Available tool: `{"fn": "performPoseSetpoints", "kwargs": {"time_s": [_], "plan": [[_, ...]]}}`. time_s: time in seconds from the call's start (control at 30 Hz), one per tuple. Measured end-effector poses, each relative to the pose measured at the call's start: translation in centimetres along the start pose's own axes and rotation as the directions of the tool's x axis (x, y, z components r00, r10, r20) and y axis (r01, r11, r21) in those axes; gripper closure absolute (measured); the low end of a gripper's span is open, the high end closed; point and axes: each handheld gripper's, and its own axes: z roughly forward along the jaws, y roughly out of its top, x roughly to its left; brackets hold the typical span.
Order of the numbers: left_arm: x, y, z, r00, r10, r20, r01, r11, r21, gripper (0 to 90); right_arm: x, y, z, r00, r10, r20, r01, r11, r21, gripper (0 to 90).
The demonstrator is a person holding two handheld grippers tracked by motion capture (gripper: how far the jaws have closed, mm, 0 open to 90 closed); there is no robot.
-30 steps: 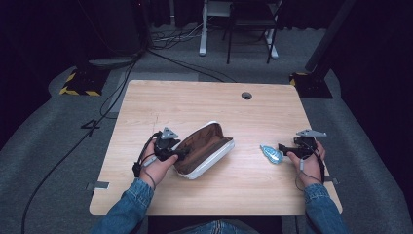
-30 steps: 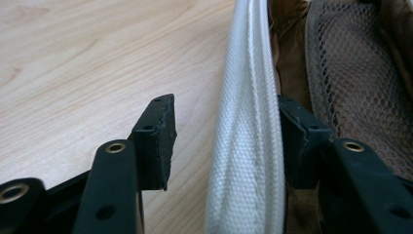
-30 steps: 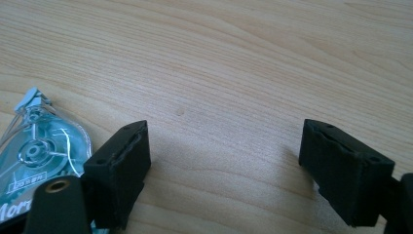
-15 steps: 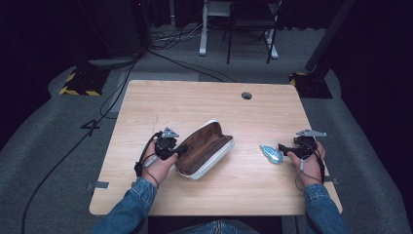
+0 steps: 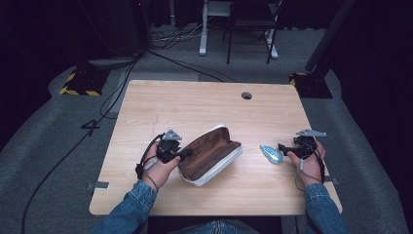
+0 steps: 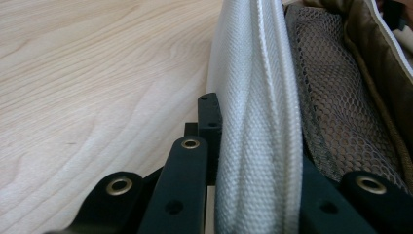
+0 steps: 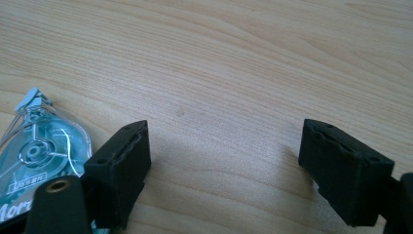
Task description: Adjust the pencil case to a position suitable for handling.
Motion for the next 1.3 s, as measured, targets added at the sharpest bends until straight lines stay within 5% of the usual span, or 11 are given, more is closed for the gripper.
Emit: {"fn": "performPoseSetpoints", "kwargs": {"time_s": [0.6,1.3], "plan": [[-3.4,0.2,-0.7,0.9915,0.070,0.110,-0.075,0.9965,0.038,84.9,0.0,0.1,0.0,1.0000,-0.003,-0.003,0.003,1.000,0.003,19.7],[-6.1,-0.2,1.2,0.9484,0.184,0.258,-0.205,0.9771,0.057,84.7,0.0,0.1,0.0,1.0000,-0.004,-0.004,0.004,1.000,0.002,19.8]]}}
